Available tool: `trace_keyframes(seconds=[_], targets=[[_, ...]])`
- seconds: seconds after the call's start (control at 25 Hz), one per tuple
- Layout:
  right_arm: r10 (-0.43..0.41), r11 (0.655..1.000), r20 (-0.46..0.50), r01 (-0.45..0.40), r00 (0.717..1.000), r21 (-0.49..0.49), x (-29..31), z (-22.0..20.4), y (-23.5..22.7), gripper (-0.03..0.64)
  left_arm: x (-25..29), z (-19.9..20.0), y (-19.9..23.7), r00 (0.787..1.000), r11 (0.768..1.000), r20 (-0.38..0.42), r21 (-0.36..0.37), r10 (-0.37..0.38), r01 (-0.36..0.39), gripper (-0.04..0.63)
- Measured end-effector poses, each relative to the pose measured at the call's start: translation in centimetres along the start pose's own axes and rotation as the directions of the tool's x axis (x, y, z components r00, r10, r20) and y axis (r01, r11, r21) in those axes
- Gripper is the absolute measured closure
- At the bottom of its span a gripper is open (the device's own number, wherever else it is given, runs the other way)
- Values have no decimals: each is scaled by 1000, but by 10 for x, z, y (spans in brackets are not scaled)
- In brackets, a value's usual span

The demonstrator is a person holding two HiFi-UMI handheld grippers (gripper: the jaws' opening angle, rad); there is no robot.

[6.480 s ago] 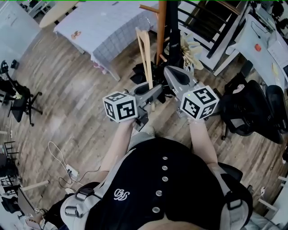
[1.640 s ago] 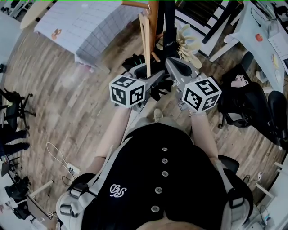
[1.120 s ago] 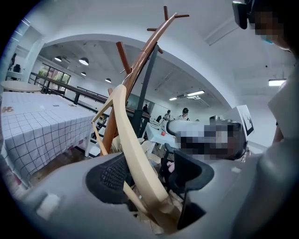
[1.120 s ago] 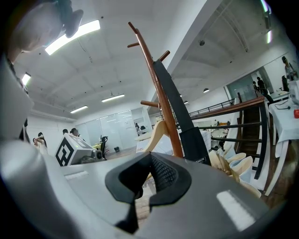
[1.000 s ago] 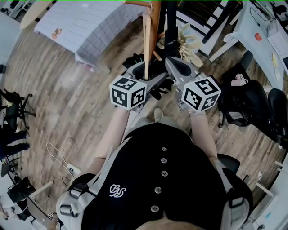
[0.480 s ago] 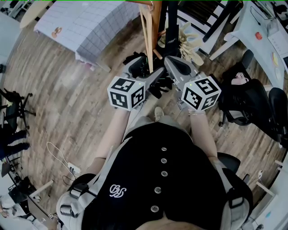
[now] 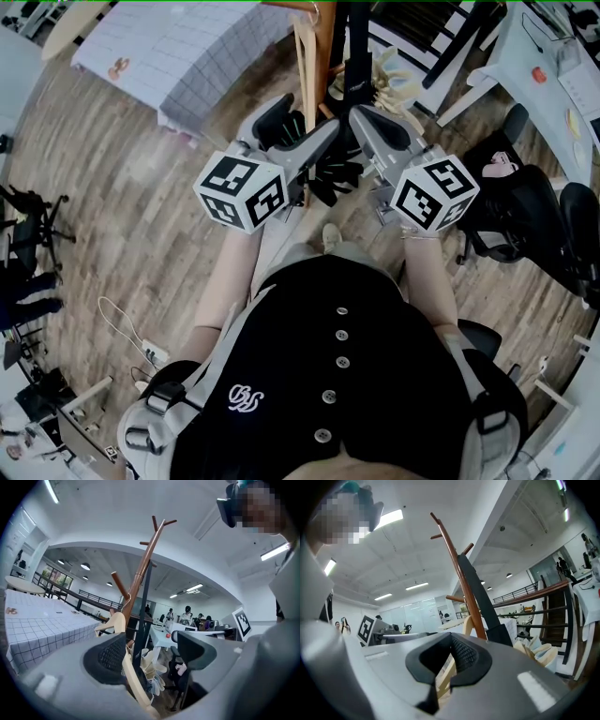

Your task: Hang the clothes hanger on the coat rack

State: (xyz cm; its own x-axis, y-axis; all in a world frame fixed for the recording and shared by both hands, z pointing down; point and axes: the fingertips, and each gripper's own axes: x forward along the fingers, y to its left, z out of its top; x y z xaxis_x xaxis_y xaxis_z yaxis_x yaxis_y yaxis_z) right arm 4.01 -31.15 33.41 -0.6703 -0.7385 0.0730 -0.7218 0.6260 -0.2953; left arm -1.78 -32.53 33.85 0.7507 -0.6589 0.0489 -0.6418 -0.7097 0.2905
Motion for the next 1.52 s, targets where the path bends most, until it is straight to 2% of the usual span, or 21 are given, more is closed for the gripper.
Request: trace_keyframes(seconds=[0.16,0.2,0.28,0.4,0.56,0.72,0.96,1.12,1.36,1.52], targets=[[34,999,66,-32,997,-20,-4,27,15,617,-1,21,-6,999,1000,52,26,-12,11,260],[33,999,76,-31,997,-28,-6,32,16,617,-1,25,-9,998,999,66,35,-14,12,294],[35,998,86,-31,996,-49,-9,39,19,617,-2,33,-13,995,999,99,46,-16,11,310],[59,996,85,-53,995,-70,-10,44,24,617,-6,44,-15,990,998,143,59,-3,-6,404],[68,996,82,-63,994,-62,-10,44,24,617,-9,59,-20,978,997,209,77,-27,11,435],[69,997,66,-66,995,-49,-10,41,23,617,-10,66,-29,975,993,223,120,-23,-4,595],[103,994,74,-99,992,-54,-9,43,28,617,-11,60,-36,976,994,213,105,-56,34,595],[95,993,101,-88,990,-73,-10,48,27,617,-9,53,-43,976,993,202,103,-76,56,595],[81,994,109,-73,991,-79,-11,49,25,617,-6,50,-43,979,992,195,125,-56,32,597],[69,994,77,-62,995,-87,-7,39,24,617,-3,43,-40,985,991,165,129,-43,22,597]])
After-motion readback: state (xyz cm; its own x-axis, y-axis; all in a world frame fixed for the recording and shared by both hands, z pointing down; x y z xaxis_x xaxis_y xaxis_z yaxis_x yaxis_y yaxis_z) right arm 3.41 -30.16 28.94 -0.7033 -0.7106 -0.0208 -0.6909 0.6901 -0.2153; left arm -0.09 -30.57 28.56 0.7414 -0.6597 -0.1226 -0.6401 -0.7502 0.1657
